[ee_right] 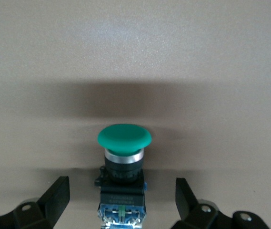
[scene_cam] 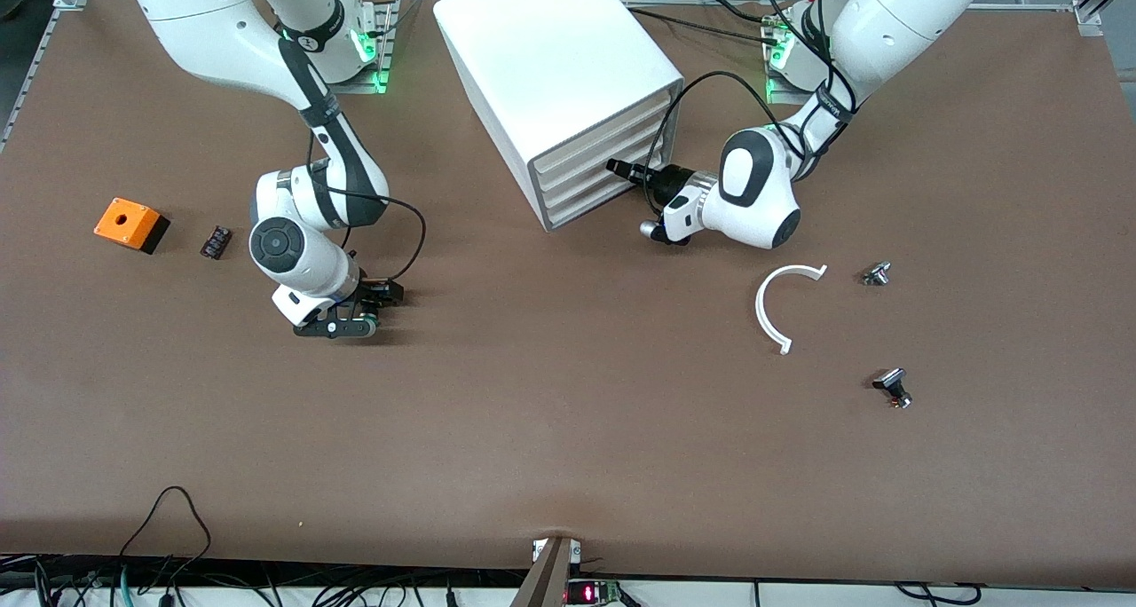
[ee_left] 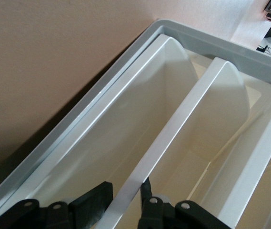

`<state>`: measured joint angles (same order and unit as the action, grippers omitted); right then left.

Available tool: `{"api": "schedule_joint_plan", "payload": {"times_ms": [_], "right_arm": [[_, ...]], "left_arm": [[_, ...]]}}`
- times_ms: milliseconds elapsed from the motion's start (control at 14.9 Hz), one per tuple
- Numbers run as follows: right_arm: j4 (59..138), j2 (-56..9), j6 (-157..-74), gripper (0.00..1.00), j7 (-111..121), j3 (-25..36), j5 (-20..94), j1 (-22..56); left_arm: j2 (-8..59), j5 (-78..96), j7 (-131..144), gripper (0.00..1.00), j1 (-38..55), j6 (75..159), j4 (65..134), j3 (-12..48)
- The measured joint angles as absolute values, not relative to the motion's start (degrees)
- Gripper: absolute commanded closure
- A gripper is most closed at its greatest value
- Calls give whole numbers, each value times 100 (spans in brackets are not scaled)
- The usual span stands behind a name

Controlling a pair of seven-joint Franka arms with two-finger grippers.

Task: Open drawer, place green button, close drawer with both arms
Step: 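Pull the lowest drawer open with the left gripper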

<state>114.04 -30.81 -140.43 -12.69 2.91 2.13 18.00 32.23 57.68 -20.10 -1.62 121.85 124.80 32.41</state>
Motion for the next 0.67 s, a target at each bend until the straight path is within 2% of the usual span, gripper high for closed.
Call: {"api": "schedule_joint_plan", "payload": {"times_ms": [268,335,469,535,602,669], "right_arm": [[11525,-3081,-14043,6,-1272,290,213,1801],[11556,-3082,-14043,9,-1272,289,213,1801],[11590,-3081,-14043,39,-1277,235,214,1802],[11601,-3080,-14043,53,-1306,189,214,1806],[11606,-3080,-14043,64,-1329,149,214,1808],[11606,-3070,-14045,68,-1336,107,214,1809]], "left_arm": [[3140,5515,-2242,100,-276,12120,12224,2568],[3119,5345,-2252,100,-324,12096,12075,2412],[3112,5089,-2246,100,-376,12088,11810,2162],[3113,5032,-2245,85,-390,12088,11720,2071],[3114,4998,-2245,30,-397,12088,11667,2014],[3114,4983,-2245,0,-401,12087,11642,1994]]}}
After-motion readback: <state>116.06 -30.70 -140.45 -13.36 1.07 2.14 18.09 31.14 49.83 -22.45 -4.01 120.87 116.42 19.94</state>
